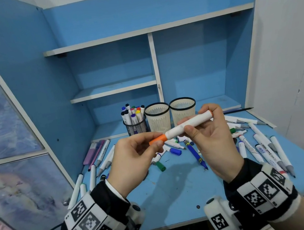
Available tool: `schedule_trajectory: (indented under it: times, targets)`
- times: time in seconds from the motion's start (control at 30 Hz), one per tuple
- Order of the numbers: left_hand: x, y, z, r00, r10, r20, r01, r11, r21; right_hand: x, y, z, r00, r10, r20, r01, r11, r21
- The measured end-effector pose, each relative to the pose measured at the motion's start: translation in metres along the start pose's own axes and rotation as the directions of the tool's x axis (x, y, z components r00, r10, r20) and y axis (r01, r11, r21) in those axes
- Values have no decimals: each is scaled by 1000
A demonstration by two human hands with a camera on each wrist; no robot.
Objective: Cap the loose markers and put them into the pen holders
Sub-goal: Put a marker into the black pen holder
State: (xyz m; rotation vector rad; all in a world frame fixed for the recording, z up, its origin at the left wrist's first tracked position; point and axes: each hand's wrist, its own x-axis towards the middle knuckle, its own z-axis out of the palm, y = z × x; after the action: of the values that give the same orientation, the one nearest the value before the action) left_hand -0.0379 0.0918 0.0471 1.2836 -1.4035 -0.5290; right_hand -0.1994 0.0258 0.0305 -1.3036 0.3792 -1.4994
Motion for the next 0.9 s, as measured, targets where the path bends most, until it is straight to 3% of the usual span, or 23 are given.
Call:
schedule_trajectory:
  times: [0.3, 0.47, 0.6, 0.67, 0.77, 0.9]
  targets:
    - [1, 0, -6, 974, -177, 144, 204, 958, -203, 6, 8, 3, 989, 48, 142, -56, 997, 49]
    - [9, -11, -18, 966, -177, 189, 197, 976, -95, 14, 5, 6, 968, 95, 234, -92, 995, -23]
    - [17, -34, -39, 969, -171, 179, 139, 974, 177, 26, 14, 8, 947, 111, 302, -45, 975, -217]
    - [21, -52, -54, 962, -201, 186, 119, 919, 377, 34, 21, 6, 939, 123, 322, -7, 941, -338]
    - [25, -82, -76, 928, -266, 260, 20, 734, 679, 50, 32, 1, 943, 129, 307, 29, 887, -460]
    - [32, -112, -95, 851, -415, 323, -42, 558, 829, 79, 46, -2, 969, 63, 238, 85, 822, -563]
